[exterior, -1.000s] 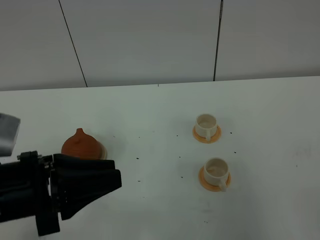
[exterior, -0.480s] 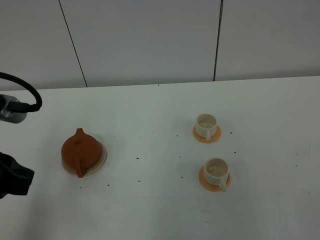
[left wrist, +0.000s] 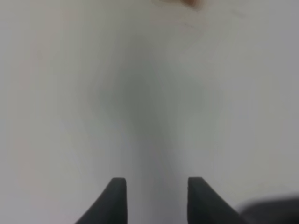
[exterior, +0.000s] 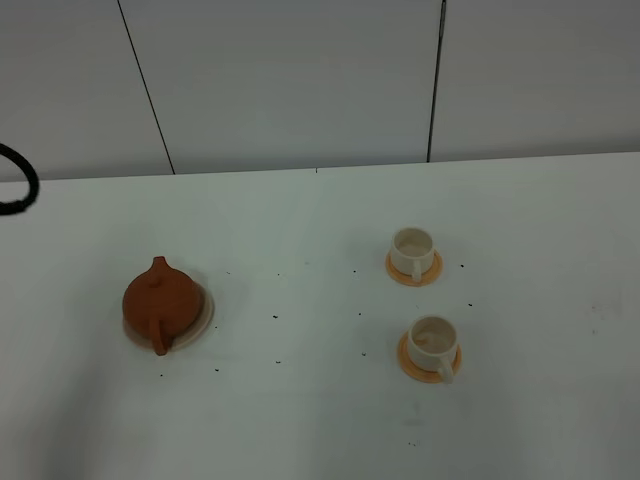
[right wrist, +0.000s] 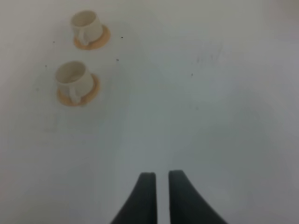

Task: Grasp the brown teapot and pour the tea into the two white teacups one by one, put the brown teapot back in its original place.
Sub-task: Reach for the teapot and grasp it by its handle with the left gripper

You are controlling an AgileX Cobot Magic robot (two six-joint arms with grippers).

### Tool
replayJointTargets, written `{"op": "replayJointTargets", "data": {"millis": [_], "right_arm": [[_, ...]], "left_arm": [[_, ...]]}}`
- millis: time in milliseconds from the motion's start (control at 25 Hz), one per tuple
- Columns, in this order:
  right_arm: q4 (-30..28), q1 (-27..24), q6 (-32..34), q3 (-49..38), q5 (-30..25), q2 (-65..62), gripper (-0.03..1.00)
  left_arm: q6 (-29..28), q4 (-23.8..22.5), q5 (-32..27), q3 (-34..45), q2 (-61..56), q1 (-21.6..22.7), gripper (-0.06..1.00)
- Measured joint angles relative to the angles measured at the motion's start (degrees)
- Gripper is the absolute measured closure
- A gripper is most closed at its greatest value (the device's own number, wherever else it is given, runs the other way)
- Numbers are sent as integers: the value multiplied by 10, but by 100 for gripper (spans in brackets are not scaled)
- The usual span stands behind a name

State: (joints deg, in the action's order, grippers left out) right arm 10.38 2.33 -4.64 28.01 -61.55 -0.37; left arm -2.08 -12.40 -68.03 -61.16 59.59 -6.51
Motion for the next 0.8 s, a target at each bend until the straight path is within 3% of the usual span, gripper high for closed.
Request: {"op": "replayJointTargets", "data": {"millis": [160, 320, 600, 800], "right_arm": [[0, 0, 0, 0, 0, 0, 90], [0, 0, 0, 0, 0, 0, 90], [0, 0, 0, 0, 0, 0, 88], [0, 0, 0, 0, 0, 0, 88]], "left_arm": [[-55, -85, 0, -5, 6, 0, 57], [-89, -109, 1, -5, 39, 0, 57], [-105, -72, 69, -5, 176, 0, 57], [-123, -8, 166, -5, 254, 0, 57]]}}
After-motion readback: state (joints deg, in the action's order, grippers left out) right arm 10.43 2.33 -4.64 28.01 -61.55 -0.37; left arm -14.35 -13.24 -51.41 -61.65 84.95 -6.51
